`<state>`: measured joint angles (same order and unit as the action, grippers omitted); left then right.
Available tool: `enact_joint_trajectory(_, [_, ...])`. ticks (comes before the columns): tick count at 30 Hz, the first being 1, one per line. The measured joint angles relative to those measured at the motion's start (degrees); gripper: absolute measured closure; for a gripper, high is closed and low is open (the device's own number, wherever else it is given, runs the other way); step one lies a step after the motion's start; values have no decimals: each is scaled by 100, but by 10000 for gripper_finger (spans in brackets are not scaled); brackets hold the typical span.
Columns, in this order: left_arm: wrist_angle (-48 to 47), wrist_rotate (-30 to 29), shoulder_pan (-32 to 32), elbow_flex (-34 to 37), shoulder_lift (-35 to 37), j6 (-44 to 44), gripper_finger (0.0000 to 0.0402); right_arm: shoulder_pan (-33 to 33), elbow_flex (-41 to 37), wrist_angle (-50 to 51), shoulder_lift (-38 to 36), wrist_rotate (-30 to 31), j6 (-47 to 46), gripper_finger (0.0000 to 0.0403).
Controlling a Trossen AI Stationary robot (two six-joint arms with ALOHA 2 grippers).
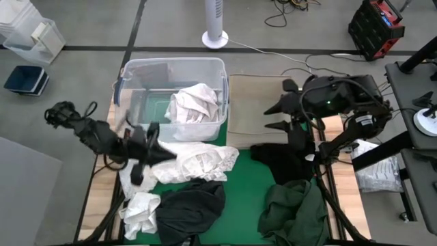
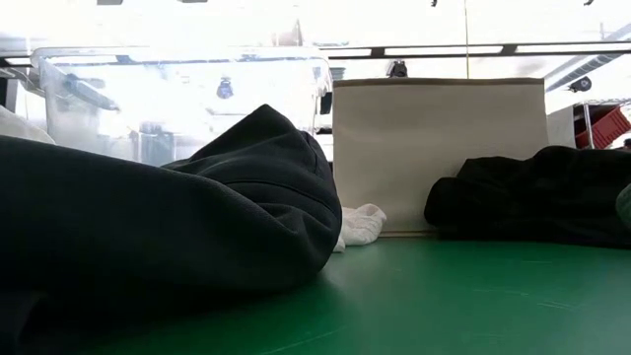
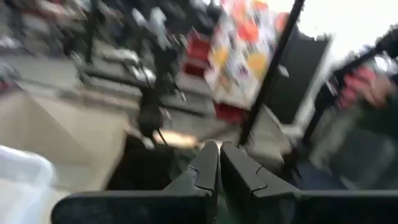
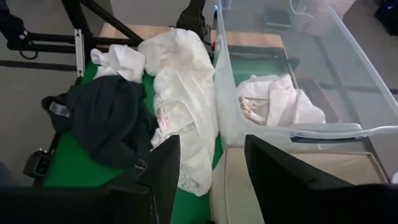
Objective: Sort clothes
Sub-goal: Put the black shorts into the gray laundry bin
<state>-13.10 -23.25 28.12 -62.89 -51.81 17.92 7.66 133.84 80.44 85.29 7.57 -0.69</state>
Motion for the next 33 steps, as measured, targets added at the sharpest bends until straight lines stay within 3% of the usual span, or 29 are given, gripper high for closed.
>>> enact_joint_trajectory(8, [-2647,286,1398,-1284,-1145,1153,402,-4,0,3,-45,9,283,225])
enact_joint_trajectory(14, [-3755,344,2163,-1805,-2124,1918,402,-4,-1,2,-19,9,396,228])
enact_joint_trajectory(20, [-4086,332,2198,-1710,-2869,2460,402,-7,-2,-29,5,9,485,226])
enact_joint_trajectory(28, [-4410,28,1740,-1578,-3721,2719,402,-7,-2,-71,7,11,506,226])
enact_joint_trajectory(33, [-4391,177,1458,-1579,-4090,2771,402,-7,-2,-78,7,11,450,232])
